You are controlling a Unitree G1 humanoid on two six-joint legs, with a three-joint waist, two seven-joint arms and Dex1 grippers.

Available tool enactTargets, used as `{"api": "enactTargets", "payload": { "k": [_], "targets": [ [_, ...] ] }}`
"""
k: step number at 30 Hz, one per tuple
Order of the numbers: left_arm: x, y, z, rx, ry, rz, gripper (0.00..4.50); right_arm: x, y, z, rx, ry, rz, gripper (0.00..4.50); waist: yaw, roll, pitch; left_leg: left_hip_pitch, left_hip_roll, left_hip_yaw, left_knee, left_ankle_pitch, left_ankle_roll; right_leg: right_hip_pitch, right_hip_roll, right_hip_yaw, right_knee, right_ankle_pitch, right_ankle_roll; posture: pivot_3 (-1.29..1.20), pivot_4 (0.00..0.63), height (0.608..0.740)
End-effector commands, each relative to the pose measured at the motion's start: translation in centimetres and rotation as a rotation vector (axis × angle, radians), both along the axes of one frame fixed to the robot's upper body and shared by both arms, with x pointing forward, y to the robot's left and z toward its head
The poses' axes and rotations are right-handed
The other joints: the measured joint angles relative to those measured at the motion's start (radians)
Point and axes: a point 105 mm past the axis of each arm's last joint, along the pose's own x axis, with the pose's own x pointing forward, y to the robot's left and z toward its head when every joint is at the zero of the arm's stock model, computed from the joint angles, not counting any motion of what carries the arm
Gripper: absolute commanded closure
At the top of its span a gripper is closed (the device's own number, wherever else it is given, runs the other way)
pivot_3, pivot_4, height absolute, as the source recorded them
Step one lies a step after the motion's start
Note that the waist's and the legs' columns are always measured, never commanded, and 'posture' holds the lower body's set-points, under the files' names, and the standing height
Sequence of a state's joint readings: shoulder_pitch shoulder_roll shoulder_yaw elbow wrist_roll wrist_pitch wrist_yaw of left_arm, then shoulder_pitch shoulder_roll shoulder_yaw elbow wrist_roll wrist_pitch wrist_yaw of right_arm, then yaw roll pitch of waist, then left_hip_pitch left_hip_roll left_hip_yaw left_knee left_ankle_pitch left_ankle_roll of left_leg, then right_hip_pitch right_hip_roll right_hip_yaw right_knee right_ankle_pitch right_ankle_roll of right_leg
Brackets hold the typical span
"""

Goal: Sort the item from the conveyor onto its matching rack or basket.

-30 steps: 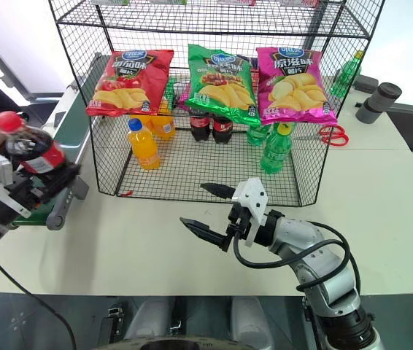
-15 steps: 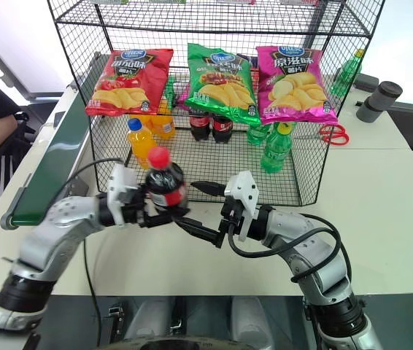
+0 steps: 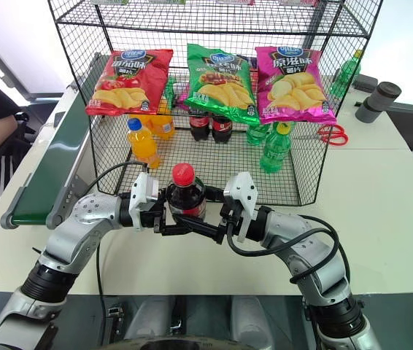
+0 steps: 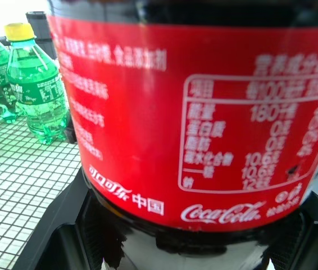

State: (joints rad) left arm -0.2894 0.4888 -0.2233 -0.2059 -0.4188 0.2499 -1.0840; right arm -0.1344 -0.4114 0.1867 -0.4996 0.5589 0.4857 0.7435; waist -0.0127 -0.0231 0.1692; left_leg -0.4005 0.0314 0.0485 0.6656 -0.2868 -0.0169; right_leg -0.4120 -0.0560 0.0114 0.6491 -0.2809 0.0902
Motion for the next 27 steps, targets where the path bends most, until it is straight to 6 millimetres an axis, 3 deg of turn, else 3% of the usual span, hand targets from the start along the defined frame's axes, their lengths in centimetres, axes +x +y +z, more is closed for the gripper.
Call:
{"api": "enactTargets", "payload": {
  "k": [1,3,10,15,22,27],
  "targets": [
    [-0.5,-0.6,0.8,-0.004,-0.013,-0.051,1.02,0.1,0.1,1.2,0.032,-0.049,0.000,1.55,0.000,0.000,0.000,0.000,0.000,0.000,0.000,0.000,0.000,0.000,0.000,0.000,0.000,0.000,0.000,0.00,0.150,0.740],
    [-0.3,-0.4,0.7,-0.003,-0.014,-0.038,0.04,0.3,0.2,1.4,0.034,-0.057,-0.005,1.55,0.000,0.000,0.000,0.000,0.000,0.000,0.000,0.000,0.000,0.000,0.000,0.000,0.000,0.000,0.000,0.00,0.150,0.740],
    [1.0,2.3,-1.6,0.017,0.004,0.140,0.04,2.4,-0.5,1.9,0.052,-0.123,-0.128,1.55,-0.002,0.000,0.000,0.001,0.001,0.000,0.000,0.000,0.000,0.000,0.001,0.000,0.001,0.000,0.000,0.00,0.150,0.740],
    [1.9,5.6,-3.0,-0.014,0.018,0.367,0.04,5.3,-2.0,0.4,0.028,-0.141,-0.315,1.55,-0.001,0.000,0.000,0.001,0.001,0.000,0.000,0.000,0.000,0.000,0.001,0.000,0.001,0.000,0.000,0.00,0.150,0.740],
    [2.3,9.3,-2.9,-0.114,0.005,0.665,0.04,9.9,-2.7,-1.5,0.040,-0.146,-0.537,1.55,-0.007,0.000,0.000,0.002,0.001,0.000,0.000,0.000,0.000,0.000,-0.002,0.001,0.002,0.000,0.000,0.00,0.150,0.740],
    [1.7,9.7,-2.9,-0.120,0.006,0.703,0.04,12.5,-1.4,-2.7,0.042,-0.137,-0.596,1.55,-0.007,0.000,0.000,0.002,0.001,0.001,0.000,0.000,0.000,0.000,-0.003,0.001,0.003,0.000,0.000,0.00,0.150,0.740]
  ]
}}
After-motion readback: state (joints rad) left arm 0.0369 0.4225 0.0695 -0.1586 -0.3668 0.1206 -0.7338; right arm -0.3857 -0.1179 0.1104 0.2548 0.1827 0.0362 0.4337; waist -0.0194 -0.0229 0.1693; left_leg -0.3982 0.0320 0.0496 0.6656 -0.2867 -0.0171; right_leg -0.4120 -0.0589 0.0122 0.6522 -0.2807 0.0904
